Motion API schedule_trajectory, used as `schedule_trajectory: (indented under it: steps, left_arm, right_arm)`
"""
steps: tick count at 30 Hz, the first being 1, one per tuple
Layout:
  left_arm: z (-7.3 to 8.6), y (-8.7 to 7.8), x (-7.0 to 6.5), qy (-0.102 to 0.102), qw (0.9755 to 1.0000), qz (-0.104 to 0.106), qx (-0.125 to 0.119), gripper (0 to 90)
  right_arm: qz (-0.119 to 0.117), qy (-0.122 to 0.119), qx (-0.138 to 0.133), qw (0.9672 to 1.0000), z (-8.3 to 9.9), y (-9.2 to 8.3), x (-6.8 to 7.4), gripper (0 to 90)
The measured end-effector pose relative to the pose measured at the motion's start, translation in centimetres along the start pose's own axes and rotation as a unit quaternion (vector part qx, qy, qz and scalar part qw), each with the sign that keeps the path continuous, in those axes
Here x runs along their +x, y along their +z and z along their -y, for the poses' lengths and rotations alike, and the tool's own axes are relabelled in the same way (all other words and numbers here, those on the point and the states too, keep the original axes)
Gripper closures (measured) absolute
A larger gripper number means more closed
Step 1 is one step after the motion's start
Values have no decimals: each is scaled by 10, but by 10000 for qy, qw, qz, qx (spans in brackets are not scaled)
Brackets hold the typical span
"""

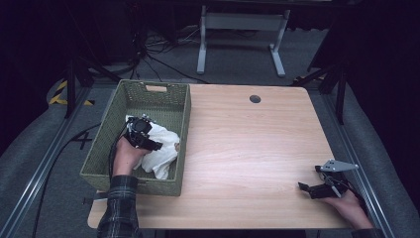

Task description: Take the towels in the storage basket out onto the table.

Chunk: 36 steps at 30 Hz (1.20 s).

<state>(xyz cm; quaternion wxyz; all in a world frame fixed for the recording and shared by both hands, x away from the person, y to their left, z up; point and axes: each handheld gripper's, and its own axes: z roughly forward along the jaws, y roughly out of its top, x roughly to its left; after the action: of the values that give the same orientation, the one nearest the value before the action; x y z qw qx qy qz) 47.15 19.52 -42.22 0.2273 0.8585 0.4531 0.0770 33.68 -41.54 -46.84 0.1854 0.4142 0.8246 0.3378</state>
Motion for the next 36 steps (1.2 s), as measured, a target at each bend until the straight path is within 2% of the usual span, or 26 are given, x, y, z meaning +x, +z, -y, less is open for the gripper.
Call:
schedule_trajectory:
  steps: [3,5,8,12,14,16,19,21,23,25,28,32,34,35,36]
  left_arm:
    - [1,1,2,-98,9999,-12,71,394]
    - [1,2,2,-85,9999,-5,109,432]
    - [1,2,2,-71,9996,-17,263,535]
    - [0,-2,1,-99,9996,9,270,783]
    - [1,-7,1,-238,9996,114,112,830]
    - [1,-12,1,-267,9994,170,-125,837]
    - [3,-22,1,-352,9970,363,-588,842]
    - [3,-24,1,-324,9964,389,-685,842]
    - [4,-28,-1,-276,9947,479,-867,842]
    - [4,-34,-3,-278,9920,578,-1085,842]
    - [5,-43,-7,-253,9894,570,-1308,842]
    - [8,-54,-10,-199,9838,617,-1674,842]
    - [10,-61,-11,-189,9802,645,-1862,843]
    - [11,-64,-12,-188,9768,729,-2005,843]
    - [11,-66,-13,-189,9753,772,-2063,843]
  right_arm:
    - [0,0,1,10000,0,0,0,0]
    - [0,1,1,10000,0,0,0,0]
    - [0,1,1,10000,0,0,0,0]
    - [0,1,1,10000,0,0,0,0]
    - [0,1,0,10000,0,0,0,0]
    - [0,1,1,10000,0,0,0,0]
    - [-1,1,0,10000,0,0,0,0]
    - [0,1,1,10000,0,0,0,0]
    - [0,1,0,10000,0,0,0,0]
    - [2,-18,6,10000,0,0,0,0]
    - [2,-17,6,10000,0,0,0,0]
    - [2,-15,7,10000,0,0,0,0]
    - [2,-17,7,10000,0,0,0,0]
    - [2,-16,7,10000,0,0,0,0]
    - [1,-14,4,10000,0,0,0,0]
